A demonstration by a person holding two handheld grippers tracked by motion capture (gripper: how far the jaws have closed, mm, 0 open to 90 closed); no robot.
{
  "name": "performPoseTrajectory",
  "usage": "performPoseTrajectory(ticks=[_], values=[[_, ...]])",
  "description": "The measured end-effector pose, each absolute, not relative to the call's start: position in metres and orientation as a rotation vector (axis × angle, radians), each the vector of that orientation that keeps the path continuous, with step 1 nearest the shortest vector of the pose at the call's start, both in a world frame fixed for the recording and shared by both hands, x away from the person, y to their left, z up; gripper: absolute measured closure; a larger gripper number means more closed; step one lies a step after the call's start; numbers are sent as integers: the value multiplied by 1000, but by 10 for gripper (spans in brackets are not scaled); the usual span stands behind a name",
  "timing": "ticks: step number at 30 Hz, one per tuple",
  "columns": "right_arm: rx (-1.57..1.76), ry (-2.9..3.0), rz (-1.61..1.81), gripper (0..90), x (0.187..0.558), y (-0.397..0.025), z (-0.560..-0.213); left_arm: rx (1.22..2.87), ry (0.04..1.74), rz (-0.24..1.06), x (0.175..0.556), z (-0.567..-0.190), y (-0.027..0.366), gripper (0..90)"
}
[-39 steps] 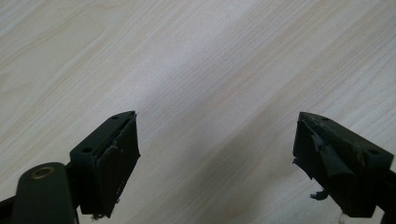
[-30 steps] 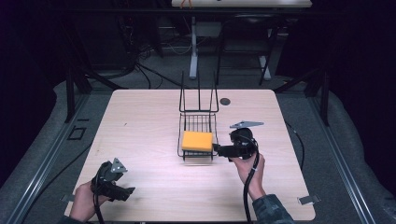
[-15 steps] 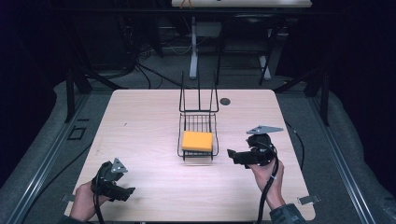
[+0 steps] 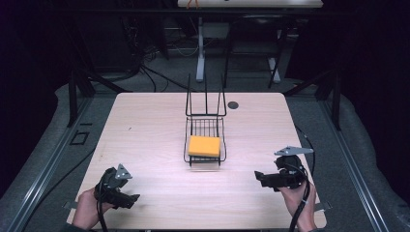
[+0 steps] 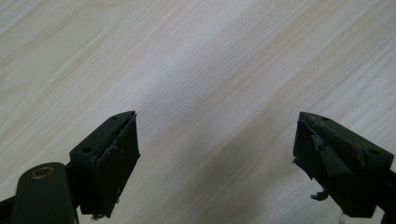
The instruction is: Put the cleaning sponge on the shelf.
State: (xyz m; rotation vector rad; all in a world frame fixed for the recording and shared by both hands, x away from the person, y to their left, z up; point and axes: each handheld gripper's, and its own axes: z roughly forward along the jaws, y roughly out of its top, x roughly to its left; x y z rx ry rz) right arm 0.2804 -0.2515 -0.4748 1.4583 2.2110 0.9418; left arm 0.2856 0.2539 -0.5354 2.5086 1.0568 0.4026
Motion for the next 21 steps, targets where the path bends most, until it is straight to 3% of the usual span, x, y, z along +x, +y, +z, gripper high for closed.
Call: performPoseTrajectory(ticks=[10,21], values=[[1438,2199,809,75,253,-264,-500,2526,1028,407,287,-536,249,141],[1346,2247,789,89,250,-257,-516,2529,1024,392,287,-537,249,141]])
